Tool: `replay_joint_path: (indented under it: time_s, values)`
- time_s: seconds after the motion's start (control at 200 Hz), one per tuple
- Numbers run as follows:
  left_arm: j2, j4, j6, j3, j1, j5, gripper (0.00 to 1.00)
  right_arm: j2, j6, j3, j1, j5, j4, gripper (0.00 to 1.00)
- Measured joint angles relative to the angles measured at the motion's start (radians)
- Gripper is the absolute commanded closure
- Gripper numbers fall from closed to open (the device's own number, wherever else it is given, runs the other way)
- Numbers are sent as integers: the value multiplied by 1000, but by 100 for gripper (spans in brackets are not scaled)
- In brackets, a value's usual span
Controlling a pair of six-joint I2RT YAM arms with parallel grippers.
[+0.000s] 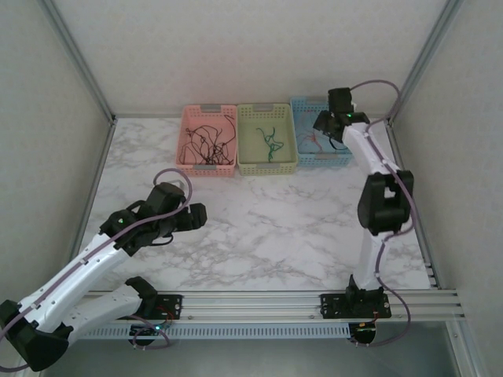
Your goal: Untangle the cables
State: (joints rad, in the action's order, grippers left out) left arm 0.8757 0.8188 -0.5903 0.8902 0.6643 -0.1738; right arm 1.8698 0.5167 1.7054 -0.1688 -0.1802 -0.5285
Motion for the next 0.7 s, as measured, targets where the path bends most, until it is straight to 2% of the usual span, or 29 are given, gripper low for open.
replay_joint_path:
  time_s: [0.18, 0.375, 0.506, 0.586, 0.696]
  values:
    - [-56, -42, 0, 0, -1, -154, 8, -379, -8, -389, -7, 18, 150, 36]
    - [-105, -184, 31, -58, -2, -446, 3, -717, -27, -785, -16, -22, 237, 34]
    - [-98, -357, 121, -159, -2, -624, 2, -871, -79, -980, -16, -63, 294, 30]
    - [-79, -485, 201, -240, -12, -671, 3, -940, -127, -1092, -16, -87, 356, 29]
    - [-42, -632, 294, -337, -40, -678, 5, -1034, -203, -1235, -16, -113, 459, 29]
